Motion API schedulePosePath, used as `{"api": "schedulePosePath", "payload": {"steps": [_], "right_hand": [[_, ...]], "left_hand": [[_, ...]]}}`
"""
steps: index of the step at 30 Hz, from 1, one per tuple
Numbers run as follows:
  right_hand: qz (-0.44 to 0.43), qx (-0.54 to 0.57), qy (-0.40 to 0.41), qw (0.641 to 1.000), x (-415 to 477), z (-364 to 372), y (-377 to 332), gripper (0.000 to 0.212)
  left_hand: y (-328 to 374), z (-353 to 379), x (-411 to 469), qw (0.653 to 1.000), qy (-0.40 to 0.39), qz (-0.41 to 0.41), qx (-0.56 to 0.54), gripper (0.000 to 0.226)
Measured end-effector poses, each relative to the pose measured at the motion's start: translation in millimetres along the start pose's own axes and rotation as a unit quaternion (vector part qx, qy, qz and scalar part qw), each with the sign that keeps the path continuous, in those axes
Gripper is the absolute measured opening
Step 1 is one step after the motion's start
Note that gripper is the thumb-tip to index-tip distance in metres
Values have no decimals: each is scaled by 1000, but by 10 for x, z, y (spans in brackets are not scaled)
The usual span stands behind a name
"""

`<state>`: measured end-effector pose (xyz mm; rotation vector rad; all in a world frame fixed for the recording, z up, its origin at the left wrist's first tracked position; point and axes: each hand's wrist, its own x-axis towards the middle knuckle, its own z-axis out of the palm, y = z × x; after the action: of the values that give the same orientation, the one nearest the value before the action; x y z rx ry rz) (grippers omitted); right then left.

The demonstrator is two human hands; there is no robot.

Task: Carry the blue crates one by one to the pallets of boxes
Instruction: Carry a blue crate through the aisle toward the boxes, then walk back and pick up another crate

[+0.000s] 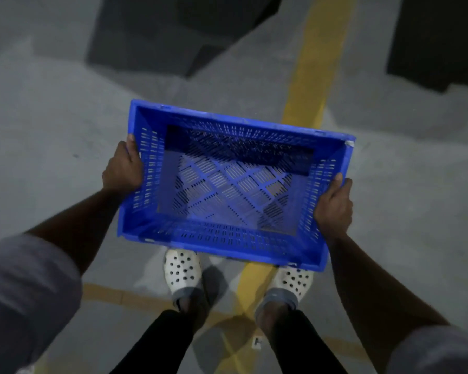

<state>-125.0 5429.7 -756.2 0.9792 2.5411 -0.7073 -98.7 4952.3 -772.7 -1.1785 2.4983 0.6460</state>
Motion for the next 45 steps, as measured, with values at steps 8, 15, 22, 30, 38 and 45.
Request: {"api": "schedulePosePath", "payload": {"steps": [8,15,22,30,38,45], "right_hand": [[36,-94,-120,988,-618,-1284,-670,93],[-76,-99,-179,976,-2516,-2855,-1144,76],[-201,-86,-211,953,-3648,-3950,-1522,85],[-428,-202,-147,869,-3816,-4288,-1634,77],[-543,-179,-222,790,-4210,-4199,-1949,59],[-637,-127,-290,703,-5139,-3658,-2770,35]], "left_hand": [[496,-1315,-669,992,-47,-41,109,108],[207,-2594,-2859,980,-93,42,172,93],[46,-3542,-4520,982,-36,97,157,82],[260,-3971,-5081,997,43,65,21,63],[163,-4333,-5078,974,94,46,-203,20],[-726,-4959,-4815,933,18,-24,-359,11]]}}
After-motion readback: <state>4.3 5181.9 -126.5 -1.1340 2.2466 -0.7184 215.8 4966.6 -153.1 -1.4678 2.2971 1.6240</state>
